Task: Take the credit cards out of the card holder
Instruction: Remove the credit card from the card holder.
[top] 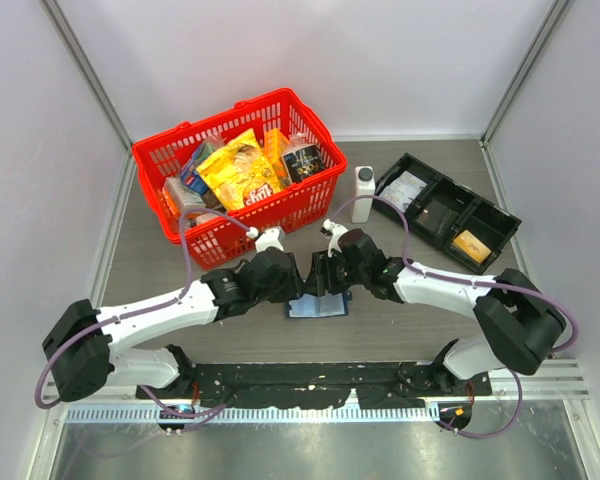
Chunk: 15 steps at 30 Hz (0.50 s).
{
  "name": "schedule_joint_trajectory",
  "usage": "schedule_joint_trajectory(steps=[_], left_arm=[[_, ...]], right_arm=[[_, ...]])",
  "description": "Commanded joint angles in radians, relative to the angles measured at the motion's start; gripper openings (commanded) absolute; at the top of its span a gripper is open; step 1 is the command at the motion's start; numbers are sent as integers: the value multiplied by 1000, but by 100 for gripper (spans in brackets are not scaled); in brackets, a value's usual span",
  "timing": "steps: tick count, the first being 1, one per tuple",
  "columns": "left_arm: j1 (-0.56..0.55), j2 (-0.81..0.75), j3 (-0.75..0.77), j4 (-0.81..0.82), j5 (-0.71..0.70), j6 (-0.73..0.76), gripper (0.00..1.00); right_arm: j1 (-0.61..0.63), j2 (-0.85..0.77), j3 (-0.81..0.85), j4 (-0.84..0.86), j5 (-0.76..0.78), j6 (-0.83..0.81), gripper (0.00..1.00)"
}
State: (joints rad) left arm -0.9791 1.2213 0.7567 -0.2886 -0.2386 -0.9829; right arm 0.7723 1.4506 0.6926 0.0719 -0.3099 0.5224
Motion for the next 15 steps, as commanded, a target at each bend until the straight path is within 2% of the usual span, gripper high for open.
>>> schedule_joint_trajectory(steps=[1, 4, 9, 15], left_arm=[[5, 61, 55, 34, 7, 29, 39], [13, 133, 79, 8, 7, 44, 36], [29, 217, 81, 3, 12, 64, 32], [37, 290, 75, -23, 21, 69, 25]], right_arm=[[-4, -55, 27, -66, 192, -18, 52], [-8, -44, 18, -126, 271, -18, 52], [-10, -16, 12, -135, 291, -18, 52], [-10, 4, 10, -146, 307, -22, 57]])
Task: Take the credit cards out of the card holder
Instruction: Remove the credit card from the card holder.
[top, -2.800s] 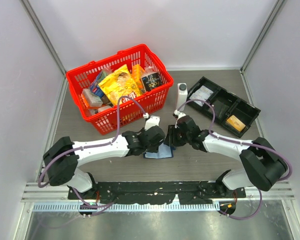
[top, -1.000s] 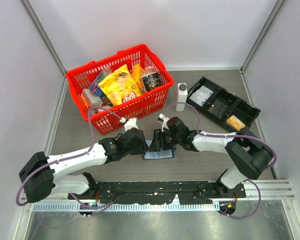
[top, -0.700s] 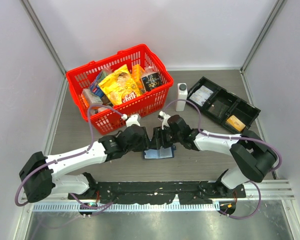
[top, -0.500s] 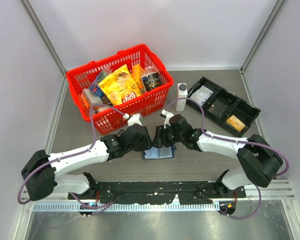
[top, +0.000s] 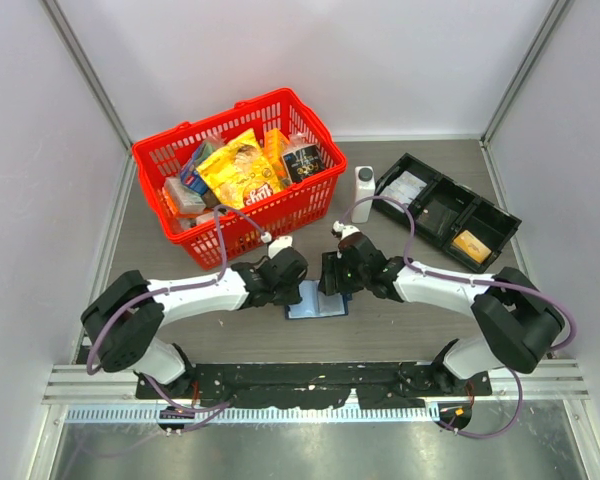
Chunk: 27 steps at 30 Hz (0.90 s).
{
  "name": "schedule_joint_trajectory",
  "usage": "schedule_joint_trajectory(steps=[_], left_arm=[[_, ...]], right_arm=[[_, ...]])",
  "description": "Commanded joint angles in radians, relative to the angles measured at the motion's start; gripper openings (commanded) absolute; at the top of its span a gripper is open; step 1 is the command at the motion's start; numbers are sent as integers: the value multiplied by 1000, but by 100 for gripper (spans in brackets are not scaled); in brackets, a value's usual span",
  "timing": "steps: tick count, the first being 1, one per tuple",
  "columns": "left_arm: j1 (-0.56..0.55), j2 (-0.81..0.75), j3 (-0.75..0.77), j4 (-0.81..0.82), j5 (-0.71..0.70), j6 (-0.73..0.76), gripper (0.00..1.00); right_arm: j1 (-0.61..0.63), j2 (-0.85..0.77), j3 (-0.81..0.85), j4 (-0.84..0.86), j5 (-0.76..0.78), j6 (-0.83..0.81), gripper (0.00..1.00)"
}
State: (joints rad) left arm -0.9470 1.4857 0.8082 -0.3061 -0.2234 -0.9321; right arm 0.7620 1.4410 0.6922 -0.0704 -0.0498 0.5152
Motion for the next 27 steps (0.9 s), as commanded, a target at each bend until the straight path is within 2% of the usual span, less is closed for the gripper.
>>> schedule_joint_trajectory(steps=[1, 8, 13, 18, 23, 27], left_arm=[[5, 33, 19, -5, 9, 16, 24], [5, 53, 8, -2, 24, 9, 21], [5, 56, 13, -1, 32, 12, 20], [5, 53, 9, 2, 36, 10, 20], [5, 51, 9, 4, 39, 12, 20], [5, 51, 9, 4, 41, 10, 20]], right_arm=[[0, 19, 12, -11, 47, -17, 58], [0, 39, 9, -6, 65, -11, 58], [0, 32, 4, 32, -38, -3, 54], [0, -16, 12, 15, -38, -1, 52], [0, -53, 17, -25, 33, -9, 59], [0, -51, 12, -19, 39, -6, 59]])
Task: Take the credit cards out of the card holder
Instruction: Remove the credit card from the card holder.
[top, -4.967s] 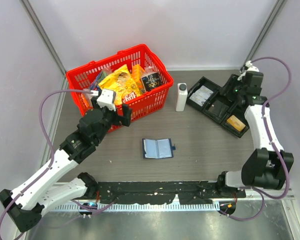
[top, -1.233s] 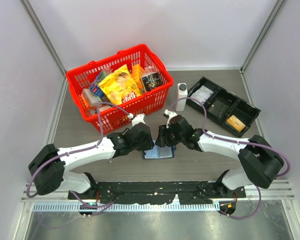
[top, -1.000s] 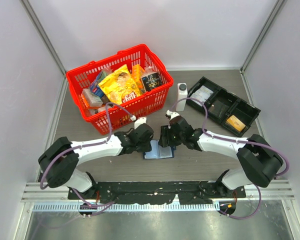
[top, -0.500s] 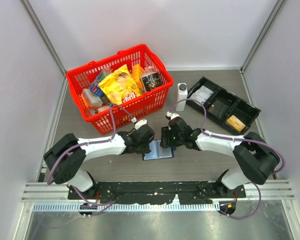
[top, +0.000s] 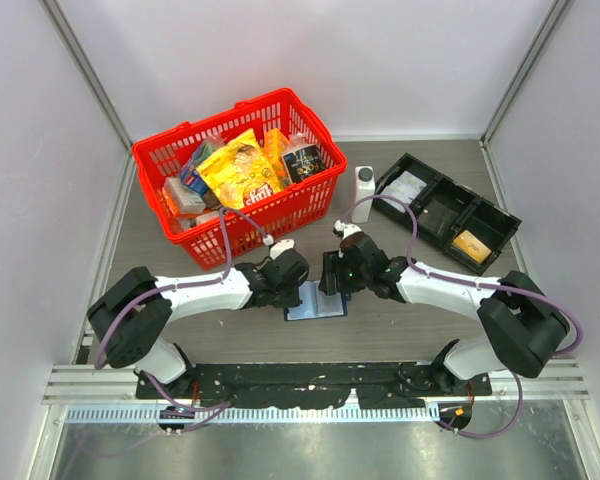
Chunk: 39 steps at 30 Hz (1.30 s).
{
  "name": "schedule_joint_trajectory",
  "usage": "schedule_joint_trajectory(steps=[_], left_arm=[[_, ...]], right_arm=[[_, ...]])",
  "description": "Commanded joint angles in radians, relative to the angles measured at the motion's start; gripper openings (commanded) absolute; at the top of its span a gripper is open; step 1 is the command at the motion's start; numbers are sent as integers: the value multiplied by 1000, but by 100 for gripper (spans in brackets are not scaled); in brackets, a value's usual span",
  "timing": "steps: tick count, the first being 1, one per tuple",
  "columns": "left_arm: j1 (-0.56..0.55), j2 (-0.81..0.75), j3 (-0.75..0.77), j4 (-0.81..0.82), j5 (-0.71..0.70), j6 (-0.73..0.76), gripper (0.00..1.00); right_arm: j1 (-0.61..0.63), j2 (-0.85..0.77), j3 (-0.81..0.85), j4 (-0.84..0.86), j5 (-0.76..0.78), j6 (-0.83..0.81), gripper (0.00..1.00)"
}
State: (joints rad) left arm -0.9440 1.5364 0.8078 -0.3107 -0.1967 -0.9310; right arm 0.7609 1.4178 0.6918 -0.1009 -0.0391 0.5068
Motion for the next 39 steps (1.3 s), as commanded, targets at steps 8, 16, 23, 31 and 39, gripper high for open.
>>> schedule_joint_trajectory(steps=[8, 16, 23, 31, 39], left_arm=[[2, 5, 10, 9, 17, 8, 20], [2, 10, 13, 10, 22, 11, 20], [2, 14, 16, 12, 29, 11, 20], [2, 14, 18, 13, 33, 11, 20], [2, 1, 14, 12, 31, 6, 21]], right_arm=[[2, 21, 3, 47, 5, 6, 55], [2, 59, -6, 69, 2, 12, 55], [2, 52, -6, 84, -48, 16, 52], [2, -14, 0, 95, -116, 32, 44], [3, -43, 2, 150, -186, 47, 42]])
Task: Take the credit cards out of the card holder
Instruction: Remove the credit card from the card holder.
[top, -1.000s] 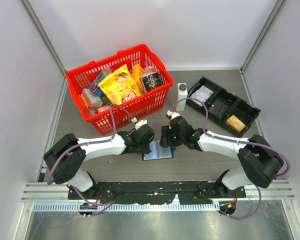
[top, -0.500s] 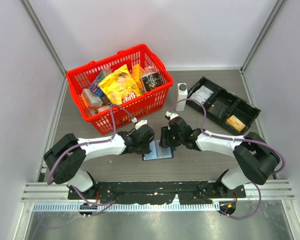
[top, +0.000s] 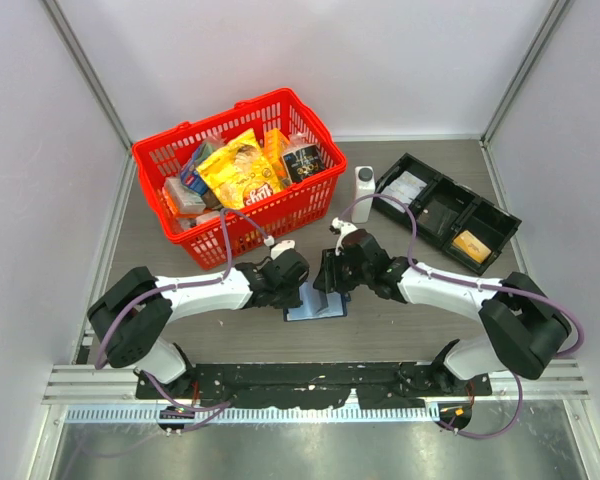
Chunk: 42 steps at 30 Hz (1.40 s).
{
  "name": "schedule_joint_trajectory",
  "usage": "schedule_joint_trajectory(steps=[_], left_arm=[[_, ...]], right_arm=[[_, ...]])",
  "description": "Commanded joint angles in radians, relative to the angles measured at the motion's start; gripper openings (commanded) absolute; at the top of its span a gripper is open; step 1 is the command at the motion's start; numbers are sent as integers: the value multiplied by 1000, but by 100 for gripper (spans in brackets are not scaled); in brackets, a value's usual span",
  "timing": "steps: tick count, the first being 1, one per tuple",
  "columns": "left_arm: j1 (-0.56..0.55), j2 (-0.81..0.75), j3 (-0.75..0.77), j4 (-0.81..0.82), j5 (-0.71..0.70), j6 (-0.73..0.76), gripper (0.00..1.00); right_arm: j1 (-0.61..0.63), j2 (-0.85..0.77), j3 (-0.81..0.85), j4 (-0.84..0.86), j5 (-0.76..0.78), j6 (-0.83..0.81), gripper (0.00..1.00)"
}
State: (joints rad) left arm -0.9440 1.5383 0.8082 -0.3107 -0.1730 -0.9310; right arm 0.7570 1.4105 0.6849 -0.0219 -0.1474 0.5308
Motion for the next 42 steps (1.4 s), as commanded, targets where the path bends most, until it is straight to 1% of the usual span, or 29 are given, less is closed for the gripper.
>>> schedule_joint_trajectory(steps=[1, 6, 14, 16, 19, 25, 31, 35, 42], left_arm=[[2, -4, 14, 12, 6, 3, 21], [2, -47, -4, 15, -6, -14, 24], [2, -164, -55, 5, -59, -48, 31], [2, -197, -66, -1, -71, -60, 32], [4, -237, -75, -7, -82, -66, 33], [2, -256, -63, -1, -62, -61, 33], [4, -227, -43, 24, -40, -54, 30], [31, -169, -38, 39, -8, -42, 25], [80, -83, -67, 101, 32, -39, 17]], right_arm=[[5, -35, 8, 79, -102, 24, 42], [15, -4, -7, 158, -175, 55, 42], [33, 71, -12, 255, -256, 98, 43], [36, 88, -13, 258, -247, 100, 44], [34, 111, -13, 251, -239, 90, 50], [22, 117, -27, 249, -231, 80, 51], [1, 104, -56, 270, -213, 95, 47], [-25, 114, -91, 338, -244, 135, 44], [-61, 143, -136, 428, -277, 172, 43]])
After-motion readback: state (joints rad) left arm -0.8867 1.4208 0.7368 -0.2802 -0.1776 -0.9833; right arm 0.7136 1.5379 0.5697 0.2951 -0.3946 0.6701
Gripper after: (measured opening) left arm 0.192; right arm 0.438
